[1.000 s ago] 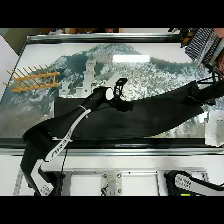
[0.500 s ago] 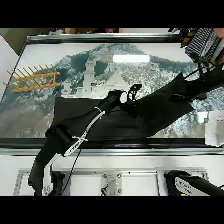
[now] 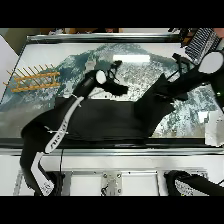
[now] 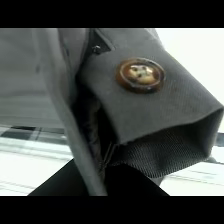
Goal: Fold the clothes and pants, and hang the long-sleeved shirts on hangers.
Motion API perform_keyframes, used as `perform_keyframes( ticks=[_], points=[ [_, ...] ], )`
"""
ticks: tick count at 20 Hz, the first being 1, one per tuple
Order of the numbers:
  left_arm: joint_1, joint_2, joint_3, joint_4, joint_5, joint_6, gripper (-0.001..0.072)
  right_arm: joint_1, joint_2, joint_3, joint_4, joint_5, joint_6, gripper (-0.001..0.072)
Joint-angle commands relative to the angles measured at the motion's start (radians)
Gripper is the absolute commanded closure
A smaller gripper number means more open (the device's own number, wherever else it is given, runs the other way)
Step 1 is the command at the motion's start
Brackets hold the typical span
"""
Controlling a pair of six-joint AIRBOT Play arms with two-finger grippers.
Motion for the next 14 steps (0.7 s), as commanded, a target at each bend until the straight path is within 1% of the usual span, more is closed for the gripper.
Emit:
perform_keyframes(
  ticks=[1,4,7,10,12,13,14],
  points=[
    [0.163,0.111,0.001,0.001,-0.044,0.013,0.0698,0.13,-0.059,0.001,0.0,-0.092,0.117,0.0688],
    [0.299,0.2,0.001,0.001,-0.105,0.014,0.0698,0.235,-0.142,0.001,0.0,-0.189,0.204,0.0689],
    [0.408,0.274,0.001,0.001,-0.158,0.037,0.0698,0.325,-0.229,0.001,0.0,-0.321,0.272,0.0688],
    [0.484,0.333,-0.001,0.001,-0.198,0.039,0.0698,0.4,-0.308,0.001,-0.008,-0.433,0.338,0.0688],
    [0.509,0.362,-0.001,0.001,-0.206,0.039,0.0698,0.443,-0.349,0.001,-0.008,-0.496,0.356,0.0686],
    [0.515,0.373,-0.001,0.001,-0.207,0.039,0.0698,0.463,-0.365,0.001,-0.007,-0.529,0.356,0.0665],
    [0.521,0.385,-0.001,0.001,-0.206,0.039,0.0698,0.478,-0.376,0.001,-0.006,-0.56,0.356,0.0545]
  ],
)
